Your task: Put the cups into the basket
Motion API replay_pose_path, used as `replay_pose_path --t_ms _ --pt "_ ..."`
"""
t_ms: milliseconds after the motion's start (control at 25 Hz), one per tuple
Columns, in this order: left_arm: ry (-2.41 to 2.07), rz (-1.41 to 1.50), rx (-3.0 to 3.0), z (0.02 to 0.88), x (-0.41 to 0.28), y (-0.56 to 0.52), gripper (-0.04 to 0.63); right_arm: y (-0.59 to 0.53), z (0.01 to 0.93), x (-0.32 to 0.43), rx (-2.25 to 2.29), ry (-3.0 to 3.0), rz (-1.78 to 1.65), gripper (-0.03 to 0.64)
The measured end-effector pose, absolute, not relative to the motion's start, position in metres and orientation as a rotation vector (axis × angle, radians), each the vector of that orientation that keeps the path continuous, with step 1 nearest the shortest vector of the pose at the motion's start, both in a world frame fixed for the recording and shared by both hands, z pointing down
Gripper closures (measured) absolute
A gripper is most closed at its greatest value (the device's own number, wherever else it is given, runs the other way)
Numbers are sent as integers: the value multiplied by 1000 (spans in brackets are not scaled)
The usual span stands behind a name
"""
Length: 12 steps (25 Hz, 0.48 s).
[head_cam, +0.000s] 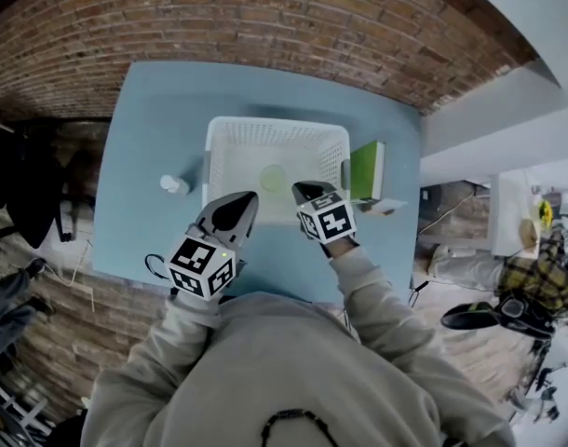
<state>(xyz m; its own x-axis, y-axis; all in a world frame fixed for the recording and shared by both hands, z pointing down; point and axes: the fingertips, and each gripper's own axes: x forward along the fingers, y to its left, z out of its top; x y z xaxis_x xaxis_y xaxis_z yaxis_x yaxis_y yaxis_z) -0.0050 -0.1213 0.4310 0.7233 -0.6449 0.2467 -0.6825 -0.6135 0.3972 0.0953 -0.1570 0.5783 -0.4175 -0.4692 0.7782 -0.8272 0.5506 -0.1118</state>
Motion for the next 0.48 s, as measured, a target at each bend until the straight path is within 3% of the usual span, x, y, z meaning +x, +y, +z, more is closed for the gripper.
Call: replay_pose_path --t_ms 480 --pt "-1028 85 2524 398 13 -81 597 -119 524 105 1102 -2191 621 604"
